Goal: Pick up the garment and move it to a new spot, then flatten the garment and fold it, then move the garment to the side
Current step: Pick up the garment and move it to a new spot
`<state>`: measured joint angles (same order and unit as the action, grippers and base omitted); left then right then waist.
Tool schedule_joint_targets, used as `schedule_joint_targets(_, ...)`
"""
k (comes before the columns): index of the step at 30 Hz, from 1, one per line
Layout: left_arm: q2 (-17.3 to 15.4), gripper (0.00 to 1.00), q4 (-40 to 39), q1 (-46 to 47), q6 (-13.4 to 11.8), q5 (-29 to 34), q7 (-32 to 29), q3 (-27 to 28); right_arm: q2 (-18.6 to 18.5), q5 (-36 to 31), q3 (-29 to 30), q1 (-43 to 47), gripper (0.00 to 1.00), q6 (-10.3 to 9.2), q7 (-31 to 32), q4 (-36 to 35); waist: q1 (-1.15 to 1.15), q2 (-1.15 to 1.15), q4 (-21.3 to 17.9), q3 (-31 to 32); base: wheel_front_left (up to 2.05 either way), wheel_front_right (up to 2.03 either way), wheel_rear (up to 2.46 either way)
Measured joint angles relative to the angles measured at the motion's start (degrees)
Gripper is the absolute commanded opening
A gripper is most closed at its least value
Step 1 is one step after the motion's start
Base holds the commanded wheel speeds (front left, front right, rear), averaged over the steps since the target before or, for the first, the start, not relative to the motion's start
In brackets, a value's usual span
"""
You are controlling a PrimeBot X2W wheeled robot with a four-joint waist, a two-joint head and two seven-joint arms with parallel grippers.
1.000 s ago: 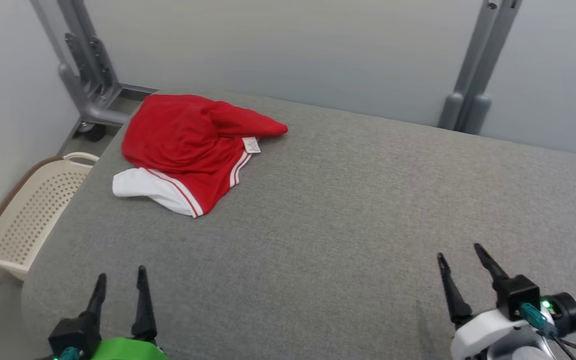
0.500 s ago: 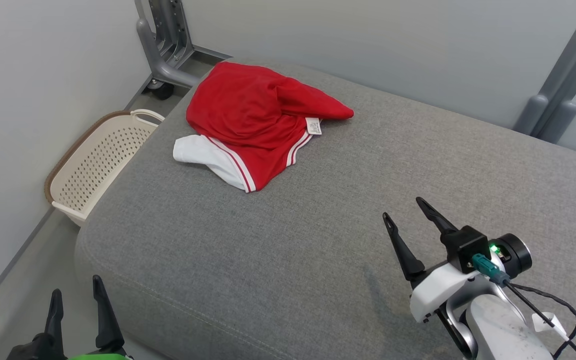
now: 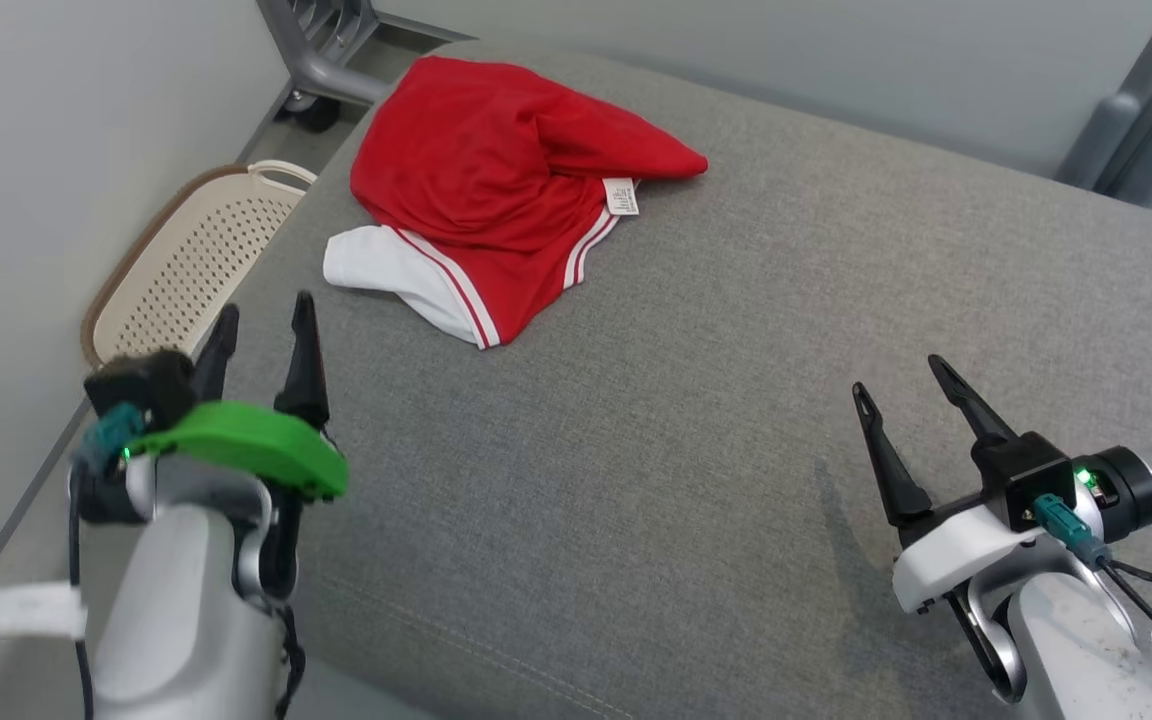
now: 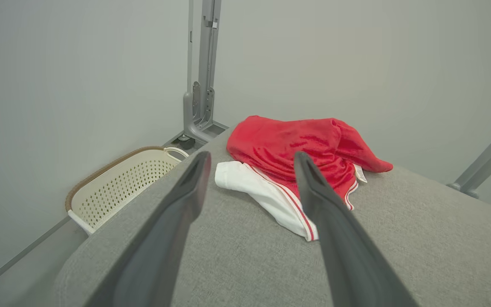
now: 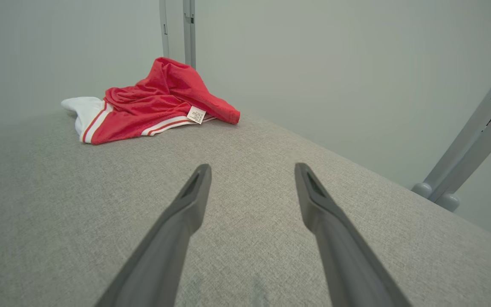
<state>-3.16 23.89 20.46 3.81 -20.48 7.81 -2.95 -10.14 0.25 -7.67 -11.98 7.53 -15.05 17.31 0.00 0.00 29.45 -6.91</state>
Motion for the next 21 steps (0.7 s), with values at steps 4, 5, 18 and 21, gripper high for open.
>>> schedule_joint_targets(4,-1.4,1.0,10.0,11.2,1.7,-2.9,-6.6,-0.3,-0.2,-1.1,-0.2,-0.4,1.0,0.0,0.0,-1.6,0.0,0.0,-0.8,-3.1,0.0,0.0,0.0)
schedule_joint_targets(5,-2.1,1.0,12.6,13.6,2.2,-3.3,-8.4,-0.5,-0.4,-1.1,-0.5,-0.6,1.0,0.0,0.0,-1.6,0.0,0.0,-1.2,-4.0,0.0,0.0,0.0)
schedule_joint_targets(18,-6.5,1.0,29.3,34.5,3.7,-14.9,-20.6,-5.4,-4.5,-2.0,-2.3,-5.0,1.0,0.0,2.9,-4.8,0.01,0.0,-11.5,-12.8,0.0,0.0,0.0)
schedule_joint_targets(21,-9.3,1.0,31.5,35.5,3.7,-16.7,-20.7,-6.8,-5.5,-2.0,-2.1,-5.5,1.0,0.0,3.7,-7.0,0.01,0.0,-14.3,-14.6,0.0,0.0,0.0)
